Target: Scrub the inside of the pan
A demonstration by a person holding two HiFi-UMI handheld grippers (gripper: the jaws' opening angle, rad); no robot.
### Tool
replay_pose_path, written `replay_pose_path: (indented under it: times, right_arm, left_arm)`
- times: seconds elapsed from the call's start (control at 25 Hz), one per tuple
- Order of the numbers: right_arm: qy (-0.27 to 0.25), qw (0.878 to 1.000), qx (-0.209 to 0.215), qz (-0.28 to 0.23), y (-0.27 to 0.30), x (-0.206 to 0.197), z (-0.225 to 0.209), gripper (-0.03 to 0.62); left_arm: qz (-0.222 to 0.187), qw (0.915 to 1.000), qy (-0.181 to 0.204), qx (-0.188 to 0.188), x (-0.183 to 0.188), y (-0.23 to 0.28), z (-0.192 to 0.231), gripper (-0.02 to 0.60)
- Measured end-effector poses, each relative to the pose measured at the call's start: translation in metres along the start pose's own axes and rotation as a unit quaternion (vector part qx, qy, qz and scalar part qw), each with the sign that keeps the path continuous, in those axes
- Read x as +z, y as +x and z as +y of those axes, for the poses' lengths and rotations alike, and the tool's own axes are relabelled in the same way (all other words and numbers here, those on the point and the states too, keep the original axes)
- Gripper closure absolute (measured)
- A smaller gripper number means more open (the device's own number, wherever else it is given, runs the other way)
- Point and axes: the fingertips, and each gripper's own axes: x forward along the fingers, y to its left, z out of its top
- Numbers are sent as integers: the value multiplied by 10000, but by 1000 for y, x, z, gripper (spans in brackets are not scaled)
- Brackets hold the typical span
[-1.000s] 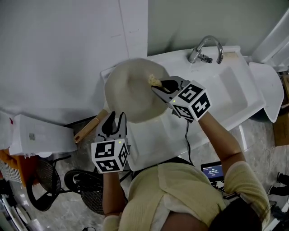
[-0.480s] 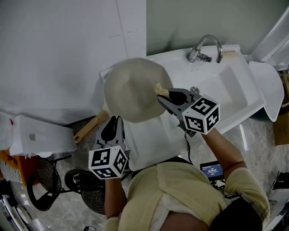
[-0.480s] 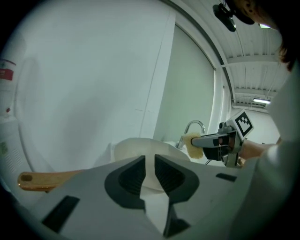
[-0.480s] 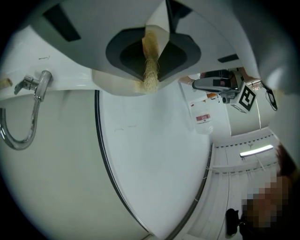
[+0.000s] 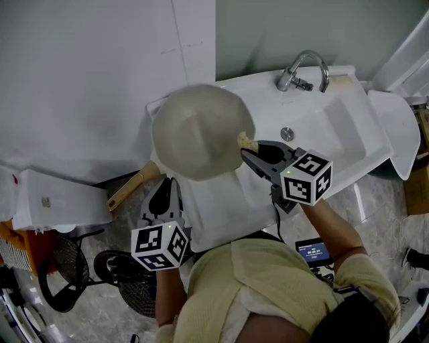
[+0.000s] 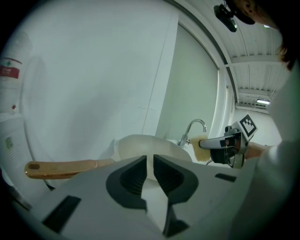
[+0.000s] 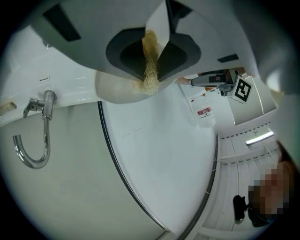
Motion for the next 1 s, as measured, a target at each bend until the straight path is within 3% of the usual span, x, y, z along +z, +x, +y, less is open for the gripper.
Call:
replay_pose_path:
  times: [0.24,1.0]
  right_arm:
    - [286,9995,69,139,-2,-18,5,517]
    - [408,9986,155,292,1,-35,9,517]
  left_arm:
    - [-7,10000,12,73,-1,-6,2,485]
    - [171,9997,6,145,-10,-9,2,485]
